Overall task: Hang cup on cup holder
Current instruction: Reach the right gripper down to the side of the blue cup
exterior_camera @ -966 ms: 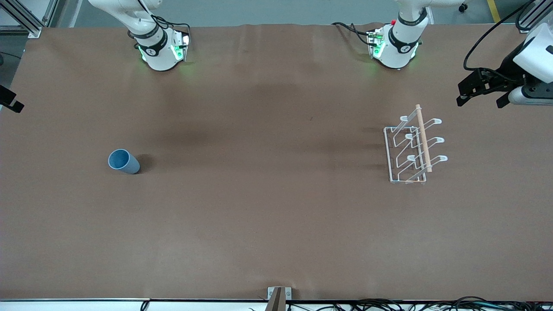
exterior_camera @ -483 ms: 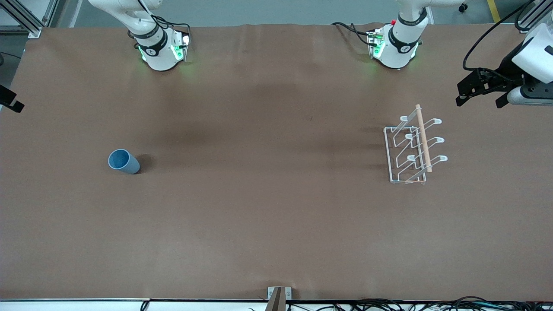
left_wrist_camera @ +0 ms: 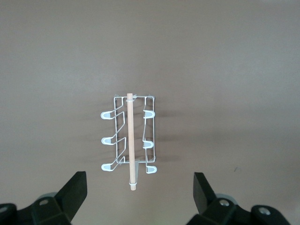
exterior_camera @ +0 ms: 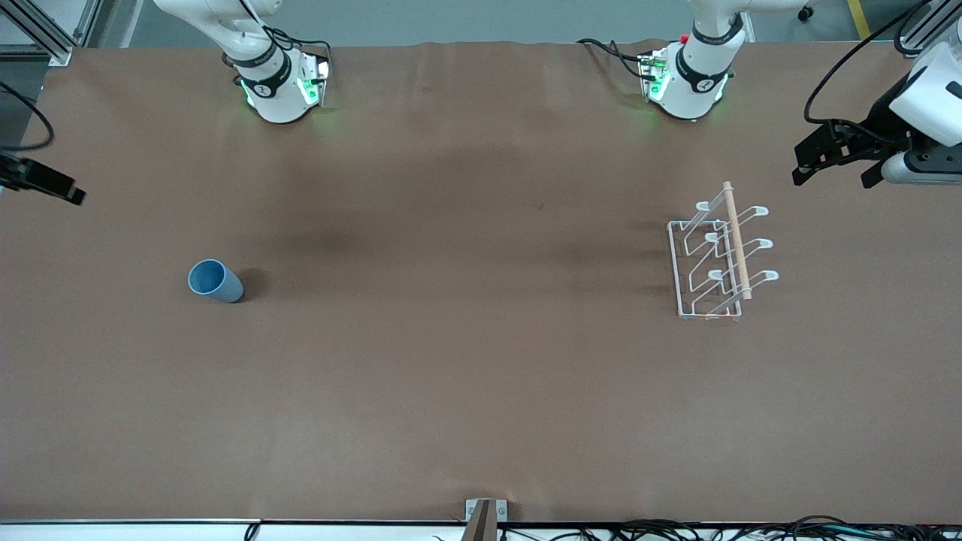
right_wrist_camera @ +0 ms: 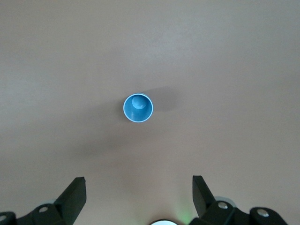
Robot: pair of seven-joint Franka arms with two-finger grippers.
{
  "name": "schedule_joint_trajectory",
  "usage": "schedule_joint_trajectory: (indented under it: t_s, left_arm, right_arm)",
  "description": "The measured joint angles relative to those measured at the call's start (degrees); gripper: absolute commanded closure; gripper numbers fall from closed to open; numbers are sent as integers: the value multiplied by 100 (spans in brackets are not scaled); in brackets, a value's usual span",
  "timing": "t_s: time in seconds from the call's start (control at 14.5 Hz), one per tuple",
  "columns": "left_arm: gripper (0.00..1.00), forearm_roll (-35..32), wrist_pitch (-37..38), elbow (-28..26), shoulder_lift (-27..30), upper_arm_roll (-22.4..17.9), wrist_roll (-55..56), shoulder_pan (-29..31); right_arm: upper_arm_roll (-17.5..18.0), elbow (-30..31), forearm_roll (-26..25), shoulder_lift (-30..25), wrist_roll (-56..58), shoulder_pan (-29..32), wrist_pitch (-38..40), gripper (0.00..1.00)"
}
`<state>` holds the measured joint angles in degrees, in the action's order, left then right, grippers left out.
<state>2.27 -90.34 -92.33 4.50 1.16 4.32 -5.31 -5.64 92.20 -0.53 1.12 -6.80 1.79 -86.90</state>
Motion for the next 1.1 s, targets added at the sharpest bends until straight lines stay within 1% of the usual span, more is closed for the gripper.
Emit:
schedule_joint_trajectory:
  t_s: [0.21, 0.41, 0.62, 0.9, 1.1]
  left_arm:
    - [0, -50, -60, -1, 0, 0, 0, 0]
    - [0, -52, -213, -3, -5, 0, 0, 0]
    - [0, -52, -259, -5, -18, 3, 0, -4]
    - [0, -53, -396, -10, -55, 10, 0, -42]
    - [0, -53, -413, -11, -84, 30, 9, -65]
  right_arm:
    - [-1, 984, 0, 94, 0, 0, -1077, 0]
    - [-5, 1715, 0, 122, 67, 0, -2003, 0]
    - [-28, 2363, -1, 191, 481, 59, -2931, 0]
    - [-54, 2964, 0, 547, 1142, 233, -3977, 0]
    - [-55, 3055, 0, 982, 1381, 264, -4481, 0]
